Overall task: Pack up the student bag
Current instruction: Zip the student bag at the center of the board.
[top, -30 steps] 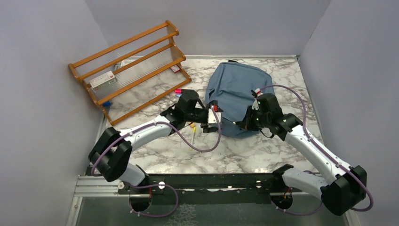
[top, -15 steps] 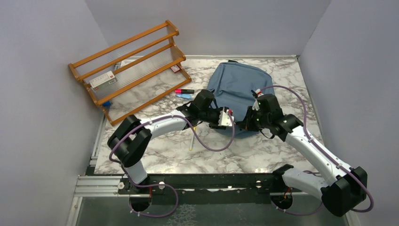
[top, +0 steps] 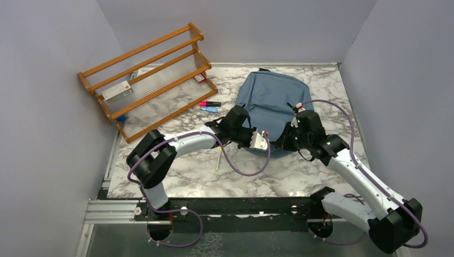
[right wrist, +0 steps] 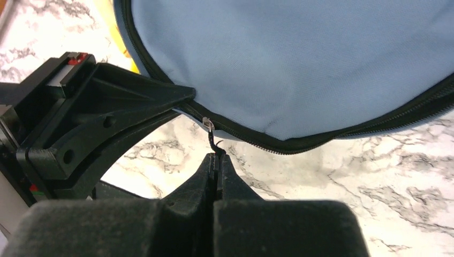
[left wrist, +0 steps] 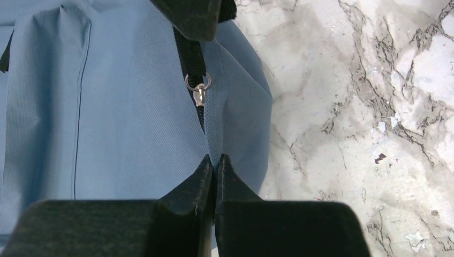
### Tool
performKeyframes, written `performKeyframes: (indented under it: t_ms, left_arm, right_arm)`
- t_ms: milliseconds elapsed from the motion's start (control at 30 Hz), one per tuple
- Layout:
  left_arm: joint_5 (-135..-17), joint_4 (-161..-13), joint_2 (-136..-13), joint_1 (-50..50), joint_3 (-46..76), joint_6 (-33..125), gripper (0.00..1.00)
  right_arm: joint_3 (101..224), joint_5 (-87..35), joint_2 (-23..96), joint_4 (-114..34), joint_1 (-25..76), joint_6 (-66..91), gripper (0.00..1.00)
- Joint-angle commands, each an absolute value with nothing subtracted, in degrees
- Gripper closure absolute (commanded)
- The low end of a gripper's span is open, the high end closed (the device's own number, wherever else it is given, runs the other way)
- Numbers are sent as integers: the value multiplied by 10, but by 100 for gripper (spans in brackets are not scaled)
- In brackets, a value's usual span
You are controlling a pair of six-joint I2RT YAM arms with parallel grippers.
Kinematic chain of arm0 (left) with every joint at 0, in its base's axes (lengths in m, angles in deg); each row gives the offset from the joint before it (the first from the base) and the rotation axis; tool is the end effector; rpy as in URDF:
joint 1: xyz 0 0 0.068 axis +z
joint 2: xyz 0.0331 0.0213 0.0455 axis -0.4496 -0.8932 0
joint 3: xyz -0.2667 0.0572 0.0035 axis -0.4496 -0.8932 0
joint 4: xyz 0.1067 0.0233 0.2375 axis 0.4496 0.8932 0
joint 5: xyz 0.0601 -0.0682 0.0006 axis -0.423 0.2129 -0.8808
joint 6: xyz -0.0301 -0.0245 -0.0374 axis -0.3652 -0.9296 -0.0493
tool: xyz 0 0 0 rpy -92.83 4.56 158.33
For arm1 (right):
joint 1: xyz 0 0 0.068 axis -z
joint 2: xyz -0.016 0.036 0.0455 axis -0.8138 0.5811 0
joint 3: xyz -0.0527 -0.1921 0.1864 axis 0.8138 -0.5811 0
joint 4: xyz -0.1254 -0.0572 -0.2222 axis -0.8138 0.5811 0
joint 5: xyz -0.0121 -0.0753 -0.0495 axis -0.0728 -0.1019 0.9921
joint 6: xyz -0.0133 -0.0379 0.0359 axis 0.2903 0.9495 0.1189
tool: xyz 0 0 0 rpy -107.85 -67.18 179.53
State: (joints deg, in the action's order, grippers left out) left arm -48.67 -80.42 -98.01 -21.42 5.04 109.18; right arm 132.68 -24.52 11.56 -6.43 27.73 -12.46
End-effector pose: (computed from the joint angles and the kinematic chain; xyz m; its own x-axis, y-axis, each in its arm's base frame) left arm 0.2323 -0.2901 0.2100 0.4385 0.4721 -0.7648 0.8985 -0.2483 0.3619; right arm 0.1797 0.0949 0.2686 -0.8105 0.1817 -0.5568 -0.1001 0.8937 0.4374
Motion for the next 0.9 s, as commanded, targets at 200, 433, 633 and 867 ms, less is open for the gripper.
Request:
performKeyframes:
  t_ms: [200, 433, 633, 867]
  left_arm:
    - [-554, -741, -925, -212, 6, 1121, 100]
    - [-542, -732, -864, -163, -32, 1109, 100]
    - [-547, -738, -816, -125, -68, 1111, 100]
    - [-561, -746, -784, -108, -96, 1121, 100]
  right_arm:
    - [1313, -71, 52, -47, 276, -166, 99]
    - [1326, -23, 66, -34, 276, -159, 100]
    - [1329, -3, 86, -39, 277, -153, 100]
    - [1337, 27, 129, -57, 299, -119, 100]
